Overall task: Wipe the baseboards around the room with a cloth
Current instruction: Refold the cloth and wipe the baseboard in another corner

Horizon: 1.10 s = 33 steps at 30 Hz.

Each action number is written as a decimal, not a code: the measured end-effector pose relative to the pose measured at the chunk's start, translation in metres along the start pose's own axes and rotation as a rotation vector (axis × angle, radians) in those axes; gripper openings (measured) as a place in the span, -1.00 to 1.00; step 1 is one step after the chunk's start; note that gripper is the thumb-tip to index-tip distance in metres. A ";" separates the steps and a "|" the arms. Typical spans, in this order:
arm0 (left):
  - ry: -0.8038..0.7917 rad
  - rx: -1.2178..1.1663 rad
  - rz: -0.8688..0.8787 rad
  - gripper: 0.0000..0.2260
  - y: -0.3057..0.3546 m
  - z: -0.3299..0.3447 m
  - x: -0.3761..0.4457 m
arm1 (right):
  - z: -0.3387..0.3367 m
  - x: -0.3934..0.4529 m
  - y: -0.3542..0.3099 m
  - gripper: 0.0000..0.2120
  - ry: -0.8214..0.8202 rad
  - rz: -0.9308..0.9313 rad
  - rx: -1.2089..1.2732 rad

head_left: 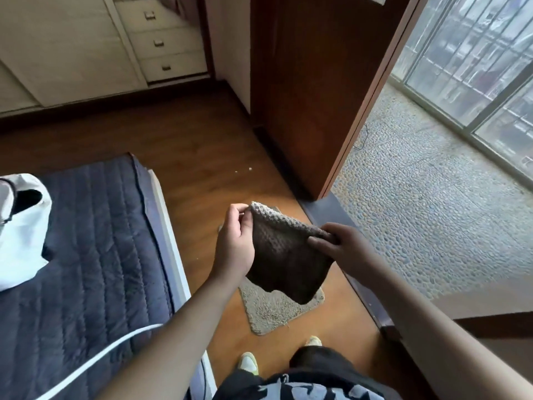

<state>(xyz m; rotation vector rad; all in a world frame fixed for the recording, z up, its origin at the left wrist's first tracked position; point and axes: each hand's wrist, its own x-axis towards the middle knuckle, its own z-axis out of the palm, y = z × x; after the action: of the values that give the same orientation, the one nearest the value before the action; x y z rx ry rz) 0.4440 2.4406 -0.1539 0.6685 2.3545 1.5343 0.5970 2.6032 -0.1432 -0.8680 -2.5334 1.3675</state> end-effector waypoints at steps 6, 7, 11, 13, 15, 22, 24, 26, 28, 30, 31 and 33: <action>0.162 0.117 0.007 -0.85 0.012 0.041 0.036 | -0.022 0.047 0.007 -0.67 0.131 0.055 0.291; 0.176 0.131 -0.005 -0.84 0.013 0.047 0.044 | -0.026 0.056 0.010 -0.66 0.121 0.052 0.316; 0.186 0.029 -0.103 -0.75 0.015 0.071 0.076 | -0.048 0.094 0.024 -0.65 0.100 0.024 0.382; 0.156 0.005 -0.177 -0.70 0.024 0.079 0.086 | -0.056 0.110 0.033 -0.61 0.089 0.004 0.401; 0.079 -0.093 -0.267 -0.68 0.031 0.079 0.094 | -0.061 0.124 0.039 -0.58 0.035 0.033 0.469; 0.029 -0.120 -0.259 -0.90 0.028 0.044 0.127 | -0.052 0.172 0.033 -0.84 -0.322 0.018 0.581; 0.062 -0.043 -0.188 -0.91 0.023 0.027 0.142 | -0.040 0.190 0.026 -0.82 -0.392 -0.009 0.506; 0.058 0.046 -0.142 -0.93 0.009 0.011 0.158 | -0.024 0.212 0.020 -0.78 -0.412 -0.053 0.386; 0.067 0.092 -0.134 -0.95 -0.007 -0.006 0.177 | -0.006 0.238 0.011 -0.81 -0.367 -0.046 0.321; 0.099 0.105 -0.116 -0.96 -0.024 -0.022 0.198 | 0.011 0.266 -0.003 -0.86 -0.285 -0.045 0.311; 0.111 0.117 -0.098 -0.97 -0.032 -0.030 0.209 | 0.019 0.280 -0.011 -0.85 -0.237 -0.052 0.303; 0.127 0.137 -0.082 -0.96 -0.044 -0.046 0.231 | 0.033 0.309 -0.031 -0.80 -0.185 -0.070 0.316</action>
<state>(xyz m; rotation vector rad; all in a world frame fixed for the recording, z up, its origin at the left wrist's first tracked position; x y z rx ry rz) 0.2133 2.5058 -0.1661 0.5094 2.5660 1.4298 0.3163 2.7344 -0.1831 -0.6133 -2.3479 1.8344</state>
